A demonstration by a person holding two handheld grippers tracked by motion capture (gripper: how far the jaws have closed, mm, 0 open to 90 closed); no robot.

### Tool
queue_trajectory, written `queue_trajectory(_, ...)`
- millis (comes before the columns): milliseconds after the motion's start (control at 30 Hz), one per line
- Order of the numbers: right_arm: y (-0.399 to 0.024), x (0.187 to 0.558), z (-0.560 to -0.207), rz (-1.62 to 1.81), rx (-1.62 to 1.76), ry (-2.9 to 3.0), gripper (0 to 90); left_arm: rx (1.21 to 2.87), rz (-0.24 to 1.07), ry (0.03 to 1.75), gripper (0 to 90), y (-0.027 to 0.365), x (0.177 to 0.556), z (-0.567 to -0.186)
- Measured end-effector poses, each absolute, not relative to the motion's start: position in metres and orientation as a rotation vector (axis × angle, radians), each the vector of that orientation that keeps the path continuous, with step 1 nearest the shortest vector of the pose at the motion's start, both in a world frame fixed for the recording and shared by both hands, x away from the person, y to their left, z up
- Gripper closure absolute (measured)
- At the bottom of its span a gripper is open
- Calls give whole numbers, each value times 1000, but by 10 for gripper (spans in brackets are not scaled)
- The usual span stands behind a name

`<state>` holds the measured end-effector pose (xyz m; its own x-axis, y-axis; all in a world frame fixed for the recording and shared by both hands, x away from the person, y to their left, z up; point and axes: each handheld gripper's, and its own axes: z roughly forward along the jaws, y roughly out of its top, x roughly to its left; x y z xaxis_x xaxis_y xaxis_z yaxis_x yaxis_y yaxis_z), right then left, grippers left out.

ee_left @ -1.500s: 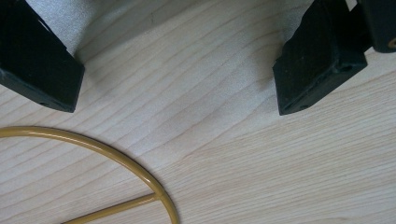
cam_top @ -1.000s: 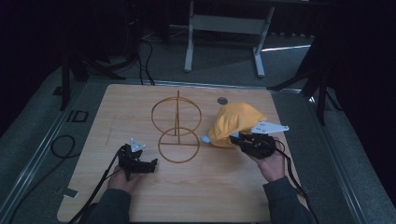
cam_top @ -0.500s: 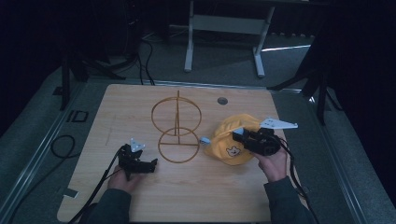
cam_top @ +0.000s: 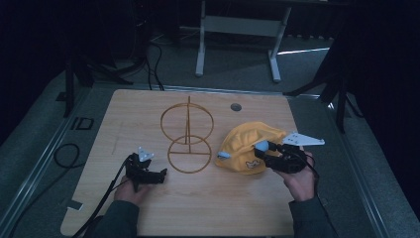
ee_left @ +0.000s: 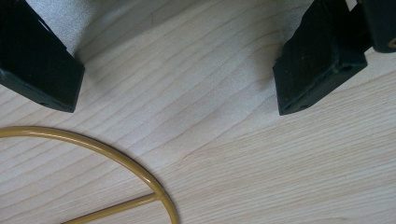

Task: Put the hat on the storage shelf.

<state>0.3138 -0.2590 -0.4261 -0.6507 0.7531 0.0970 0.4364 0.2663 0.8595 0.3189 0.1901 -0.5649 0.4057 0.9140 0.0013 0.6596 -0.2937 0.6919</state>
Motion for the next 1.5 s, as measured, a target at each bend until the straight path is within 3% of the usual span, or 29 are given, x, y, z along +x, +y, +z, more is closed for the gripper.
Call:
queue_trajectory(200,-263,310,-425,1308,1078,2224,443,2052,538,1334,19,190,319,-565)
queue_trajectory(833,-230,331,-405,866,732,2420,616,2056,535,1335,19,190,319,-565)
queue_trajectory(1500,-228,377,-392,609,635,2576,594,2051,537,1336,19,190,319,-565)
